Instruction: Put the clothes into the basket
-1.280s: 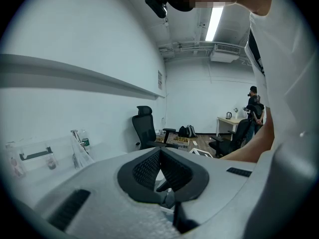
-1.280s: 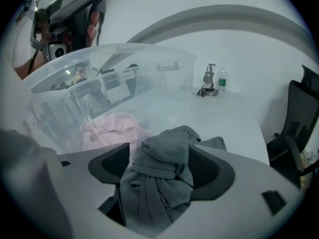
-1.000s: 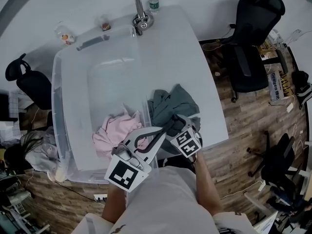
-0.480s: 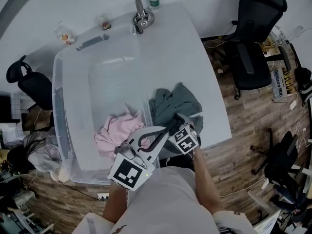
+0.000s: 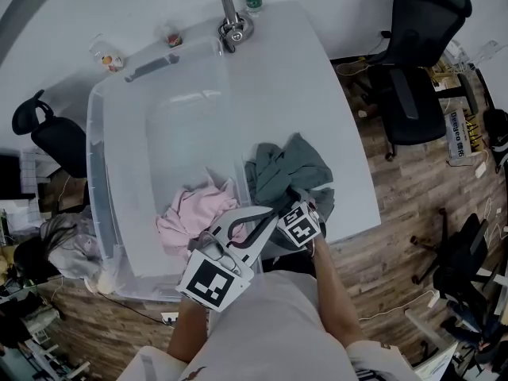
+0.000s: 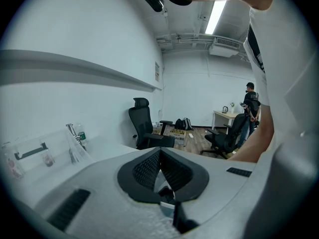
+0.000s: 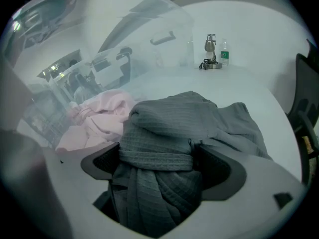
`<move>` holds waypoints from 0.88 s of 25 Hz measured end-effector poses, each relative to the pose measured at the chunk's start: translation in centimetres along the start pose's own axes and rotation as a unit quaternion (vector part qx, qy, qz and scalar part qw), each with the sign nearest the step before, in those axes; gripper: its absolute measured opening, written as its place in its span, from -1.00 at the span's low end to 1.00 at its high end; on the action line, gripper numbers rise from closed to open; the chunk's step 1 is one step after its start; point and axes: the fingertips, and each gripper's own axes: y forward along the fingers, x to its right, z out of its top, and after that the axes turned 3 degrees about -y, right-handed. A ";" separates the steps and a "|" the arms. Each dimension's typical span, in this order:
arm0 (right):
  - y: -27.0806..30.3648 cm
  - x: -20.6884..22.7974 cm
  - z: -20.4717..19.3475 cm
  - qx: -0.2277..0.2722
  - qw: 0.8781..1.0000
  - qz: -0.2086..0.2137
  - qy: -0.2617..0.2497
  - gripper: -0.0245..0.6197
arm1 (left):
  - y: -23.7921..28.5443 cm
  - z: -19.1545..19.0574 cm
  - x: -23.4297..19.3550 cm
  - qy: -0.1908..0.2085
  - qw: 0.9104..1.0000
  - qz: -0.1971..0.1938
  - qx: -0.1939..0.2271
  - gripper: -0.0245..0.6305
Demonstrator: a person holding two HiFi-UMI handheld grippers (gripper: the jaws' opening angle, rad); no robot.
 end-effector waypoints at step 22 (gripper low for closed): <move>1.7 0.4 -0.8 -0.052 0.998 -0.023 -0.038 0.31 | -0.1 -0.6 -0.2 0.000 1.000 0.005 -0.001 -0.91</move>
